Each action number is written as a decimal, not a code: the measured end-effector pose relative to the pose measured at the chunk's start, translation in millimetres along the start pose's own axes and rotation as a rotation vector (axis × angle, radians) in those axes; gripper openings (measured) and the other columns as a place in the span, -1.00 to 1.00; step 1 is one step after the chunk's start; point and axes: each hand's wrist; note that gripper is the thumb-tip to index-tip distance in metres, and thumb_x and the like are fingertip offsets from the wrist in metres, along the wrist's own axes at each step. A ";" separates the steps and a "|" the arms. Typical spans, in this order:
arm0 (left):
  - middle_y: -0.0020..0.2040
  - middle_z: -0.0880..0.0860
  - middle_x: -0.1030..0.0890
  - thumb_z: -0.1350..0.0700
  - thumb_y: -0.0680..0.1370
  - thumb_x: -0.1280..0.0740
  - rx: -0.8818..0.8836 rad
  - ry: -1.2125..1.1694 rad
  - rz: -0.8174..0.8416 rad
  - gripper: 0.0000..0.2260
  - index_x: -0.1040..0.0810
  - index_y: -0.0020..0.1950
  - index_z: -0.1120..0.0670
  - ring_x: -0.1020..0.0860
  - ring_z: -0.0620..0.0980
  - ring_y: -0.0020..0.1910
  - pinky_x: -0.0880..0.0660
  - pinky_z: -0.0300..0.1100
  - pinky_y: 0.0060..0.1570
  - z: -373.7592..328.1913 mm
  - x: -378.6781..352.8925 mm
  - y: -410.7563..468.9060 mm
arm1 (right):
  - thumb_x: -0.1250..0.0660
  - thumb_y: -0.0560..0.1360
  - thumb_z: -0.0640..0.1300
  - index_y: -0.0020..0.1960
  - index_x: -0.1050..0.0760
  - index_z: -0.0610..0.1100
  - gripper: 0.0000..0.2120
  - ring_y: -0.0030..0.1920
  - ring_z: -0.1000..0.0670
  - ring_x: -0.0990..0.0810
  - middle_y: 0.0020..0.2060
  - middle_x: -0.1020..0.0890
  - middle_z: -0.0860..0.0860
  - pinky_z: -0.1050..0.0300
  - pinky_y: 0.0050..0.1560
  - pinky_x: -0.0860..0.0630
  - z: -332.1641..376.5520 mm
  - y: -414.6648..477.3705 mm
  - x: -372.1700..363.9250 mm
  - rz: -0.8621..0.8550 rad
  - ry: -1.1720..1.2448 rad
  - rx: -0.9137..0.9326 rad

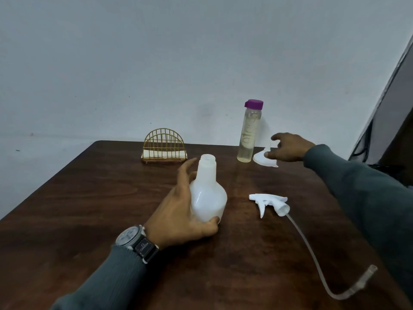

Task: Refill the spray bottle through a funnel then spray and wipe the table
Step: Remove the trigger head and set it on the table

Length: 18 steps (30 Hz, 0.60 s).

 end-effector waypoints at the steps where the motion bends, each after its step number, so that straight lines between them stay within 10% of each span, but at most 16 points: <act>1: 0.30 -0.52 -0.24 -0.04 0.31 -0.61 -0.005 -0.003 -0.006 0.11 0.16 0.56 -0.23 -0.40 -0.49 0.22 -0.38 -0.58 0.08 1.3 -0.7 0.2 | -0.46 0.54 0.09 0.61 -0.23 -0.10 -0.24 0.41 -0.22 -0.49 0.51 -0.40 -0.20 -0.08 0.34 -0.46 -0.5 10.0 -3.4 -0.023 -0.024 0.012; 7: 0.23 -0.66 -0.20 -0.03 0.31 -0.62 -0.016 -0.001 -0.018 0.08 0.14 0.51 -0.28 -0.32 -0.55 0.27 -0.34 -0.65 0.09 5.7 -1.3 1.0 | -0.41 0.55 -0.11 0.64 -0.19 -0.01 -0.27 0.48 -0.30 -0.39 0.59 -0.20 -0.18 -0.17 0.45 -0.41 -6.3 52.4 -26.9 -0.026 -0.070 0.041; 18: 0.27 -0.60 -0.23 -0.02 0.29 -0.63 -0.036 -0.003 -0.038 0.06 0.08 0.51 -0.25 -0.35 -0.52 0.26 -0.37 -0.63 0.07 6.4 -2.4 0.6 | -0.47 0.51 -0.01 0.40 -0.51 -0.13 -0.51 0.25 -0.24 -0.56 0.34 -0.44 -0.20 -0.02 0.19 -0.49 -19.6 50.4 -45.6 -0.043 -0.120 0.064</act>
Point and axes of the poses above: each hand's wrist, its own y-axis towards the middle knuckle, its own x-axis out of the back of the hand, z = x × y
